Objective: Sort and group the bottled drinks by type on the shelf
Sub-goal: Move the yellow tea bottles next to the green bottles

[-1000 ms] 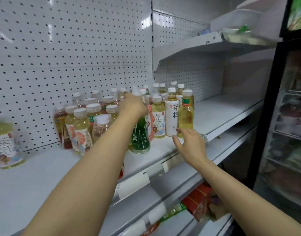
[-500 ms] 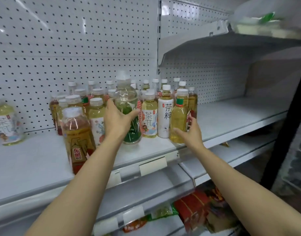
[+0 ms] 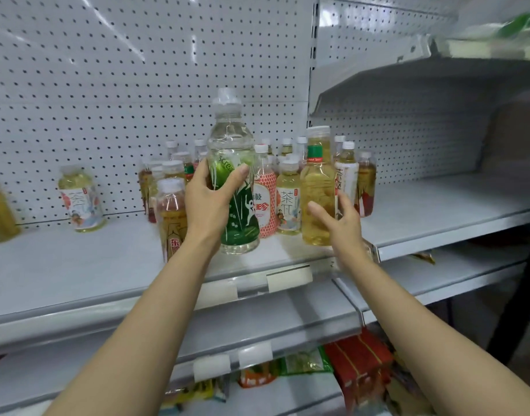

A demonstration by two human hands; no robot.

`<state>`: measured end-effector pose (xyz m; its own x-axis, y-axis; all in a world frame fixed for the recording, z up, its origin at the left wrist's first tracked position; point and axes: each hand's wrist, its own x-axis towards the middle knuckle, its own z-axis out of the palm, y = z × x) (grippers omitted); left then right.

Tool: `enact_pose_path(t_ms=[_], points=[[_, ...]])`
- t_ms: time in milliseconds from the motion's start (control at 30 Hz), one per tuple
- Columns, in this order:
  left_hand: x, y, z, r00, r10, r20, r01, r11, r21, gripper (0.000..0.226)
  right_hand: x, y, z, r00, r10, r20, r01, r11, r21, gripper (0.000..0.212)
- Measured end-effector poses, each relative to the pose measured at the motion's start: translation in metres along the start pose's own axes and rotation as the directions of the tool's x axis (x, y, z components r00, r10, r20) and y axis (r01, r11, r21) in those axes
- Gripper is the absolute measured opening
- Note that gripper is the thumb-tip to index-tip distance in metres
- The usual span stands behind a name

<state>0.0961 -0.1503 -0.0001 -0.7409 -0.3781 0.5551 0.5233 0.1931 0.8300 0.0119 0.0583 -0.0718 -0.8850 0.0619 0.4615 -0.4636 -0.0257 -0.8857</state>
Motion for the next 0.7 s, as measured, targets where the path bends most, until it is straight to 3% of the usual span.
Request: enact_pose_path(t_ms=[67,167,367,467,600,700], points=[[-0.005,0.004,-0.015,1.0,0.004,0.0,-0.004,0.998,-0.058,0.053,-0.018,-0.016,0.017,0.998,0.011,0.065,-0.021,0.988,0.154,0.061],[-0.011,0.009,-0.046,1.0,-0.01,-0.007,0.009,0.994,-0.113,0.079,-0.043,-0.033,0.048,0.982,0.078,0.173,-0.139,0.917,0.374,0.048],[-0.027,0.015,-0.128,0.999,-0.027,-0.027,0.023,0.989,-0.144,0.095,-0.099,-0.052,0.122,0.912,0.133,0.387,-0.35,0.743,0.57,0.063],[-0.038,0.016,-0.174,0.998,-0.037,-0.05,0.03,0.991,-0.133,0.099,-0.126,-0.058,0.158,0.869,0.108,0.482,-0.396,0.736,0.549,0.074],[-0.059,0.019,-0.229,0.991,-0.07,-0.11,0.058,0.992,-0.108,0.089,-0.16,-0.062,0.208,0.821,0.128,0.556,-0.448,0.748,0.489,0.102],[-0.069,0.016,-0.271,0.984,-0.097,-0.151,0.083,0.992,-0.096,0.041,-0.183,-0.066,0.25,0.785,0.118,0.608,-0.495,0.709,0.502,0.108]])
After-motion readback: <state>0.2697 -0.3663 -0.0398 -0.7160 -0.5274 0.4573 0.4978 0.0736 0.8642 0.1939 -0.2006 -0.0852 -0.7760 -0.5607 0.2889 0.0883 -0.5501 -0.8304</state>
